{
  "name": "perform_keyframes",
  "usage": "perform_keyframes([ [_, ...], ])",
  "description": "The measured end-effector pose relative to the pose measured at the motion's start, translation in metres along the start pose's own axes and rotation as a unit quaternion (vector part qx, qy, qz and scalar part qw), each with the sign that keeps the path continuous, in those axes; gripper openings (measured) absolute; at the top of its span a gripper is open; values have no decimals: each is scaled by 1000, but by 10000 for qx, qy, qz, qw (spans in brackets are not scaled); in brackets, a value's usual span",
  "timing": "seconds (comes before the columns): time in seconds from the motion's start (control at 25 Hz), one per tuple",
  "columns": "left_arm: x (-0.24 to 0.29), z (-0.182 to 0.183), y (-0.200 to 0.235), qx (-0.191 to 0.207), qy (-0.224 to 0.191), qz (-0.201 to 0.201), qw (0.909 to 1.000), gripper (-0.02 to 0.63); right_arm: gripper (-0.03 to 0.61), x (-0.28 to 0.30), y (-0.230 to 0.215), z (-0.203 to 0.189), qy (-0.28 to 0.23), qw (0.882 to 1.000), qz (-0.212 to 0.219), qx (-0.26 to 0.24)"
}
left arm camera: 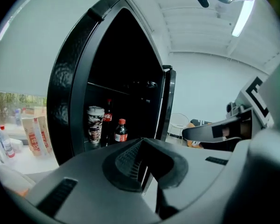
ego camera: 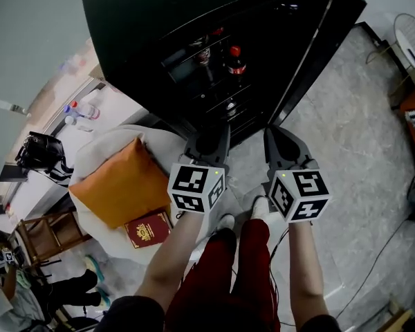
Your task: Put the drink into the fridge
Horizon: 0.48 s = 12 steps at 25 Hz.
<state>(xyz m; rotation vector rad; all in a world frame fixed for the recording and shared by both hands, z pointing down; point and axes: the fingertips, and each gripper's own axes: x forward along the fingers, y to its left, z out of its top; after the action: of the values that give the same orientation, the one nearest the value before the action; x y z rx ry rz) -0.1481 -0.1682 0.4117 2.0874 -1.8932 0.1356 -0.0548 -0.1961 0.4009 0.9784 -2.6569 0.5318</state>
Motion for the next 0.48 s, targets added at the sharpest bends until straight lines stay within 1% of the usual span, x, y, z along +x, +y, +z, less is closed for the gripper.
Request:
perform_keyframes([
  [0.16,-17,15,-9,8,-31,-11,10000,9,17,-20,10,14,-41,10000,88,8],
  [0.32,-32,28,-20,101,1,-103,9999,9,17,-36,16,25,45,9997,171,-188],
  [0.48,-45,44,-25,79,-49,-60,9999,9,15,-52,21,38,50,9991,285,-301],
])
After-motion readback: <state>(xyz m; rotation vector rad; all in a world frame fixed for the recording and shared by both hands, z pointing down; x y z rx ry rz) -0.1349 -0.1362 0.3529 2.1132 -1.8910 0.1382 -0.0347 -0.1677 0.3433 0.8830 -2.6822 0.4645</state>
